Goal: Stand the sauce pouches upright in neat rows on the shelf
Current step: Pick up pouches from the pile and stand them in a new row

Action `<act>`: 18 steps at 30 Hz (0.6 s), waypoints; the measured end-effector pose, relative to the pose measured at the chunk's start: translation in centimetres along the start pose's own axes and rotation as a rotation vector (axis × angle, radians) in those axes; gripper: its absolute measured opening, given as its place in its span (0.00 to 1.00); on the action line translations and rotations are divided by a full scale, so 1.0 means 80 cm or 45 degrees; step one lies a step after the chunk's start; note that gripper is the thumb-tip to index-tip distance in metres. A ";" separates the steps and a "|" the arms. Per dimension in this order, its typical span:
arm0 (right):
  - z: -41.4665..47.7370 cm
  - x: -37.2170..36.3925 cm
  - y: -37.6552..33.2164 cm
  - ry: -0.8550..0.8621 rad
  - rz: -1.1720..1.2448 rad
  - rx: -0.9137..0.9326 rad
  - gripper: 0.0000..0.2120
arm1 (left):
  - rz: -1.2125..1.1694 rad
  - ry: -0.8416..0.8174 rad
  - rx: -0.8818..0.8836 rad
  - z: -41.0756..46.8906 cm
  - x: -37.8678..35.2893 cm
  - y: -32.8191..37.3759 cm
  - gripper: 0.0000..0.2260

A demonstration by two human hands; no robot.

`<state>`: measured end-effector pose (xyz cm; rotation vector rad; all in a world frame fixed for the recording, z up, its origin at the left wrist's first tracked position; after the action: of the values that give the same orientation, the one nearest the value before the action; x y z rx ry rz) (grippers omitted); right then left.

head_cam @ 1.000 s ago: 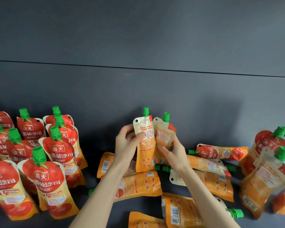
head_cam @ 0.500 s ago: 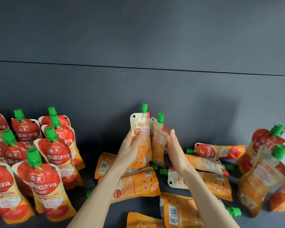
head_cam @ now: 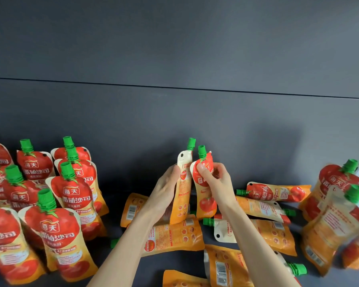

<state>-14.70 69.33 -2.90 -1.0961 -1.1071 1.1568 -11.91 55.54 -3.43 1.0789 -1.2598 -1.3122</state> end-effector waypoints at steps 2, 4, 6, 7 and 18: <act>0.000 0.006 0.002 0.050 0.071 -0.029 0.20 | 0.010 0.045 -0.018 -0.002 0.004 0.006 0.03; 0.000 0.009 0.001 0.096 0.088 -0.018 0.20 | 0.023 0.102 -0.104 0.001 0.012 0.017 0.05; 0.001 0.012 -0.002 0.158 0.115 0.013 0.20 | 0.048 0.177 -0.195 0.005 0.024 0.026 0.13; 0.002 0.013 -0.004 0.191 0.129 0.031 0.20 | 0.059 0.227 -0.224 0.008 0.030 0.030 0.16; 0.008 0.011 -0.002 0.218 0.112 0.060 0.22 | 0.248 0.573 -0.225 0.033 0.084 -0.007 0.21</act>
<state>-15.22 70.23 -2.59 -1.1936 -0.9022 1.1292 -15.35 49.21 -3.64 1.0255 -0.8703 -0.9455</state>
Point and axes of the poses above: each hand's wrist, its own z-axis towards the middle knuckle, its own x-axis out of the back of the hand, y = z × x, the point moved 9 cm from there along z, towards the middle knuckle, and after that the axes turned 1 degree about -z, right-handed, at the moved point
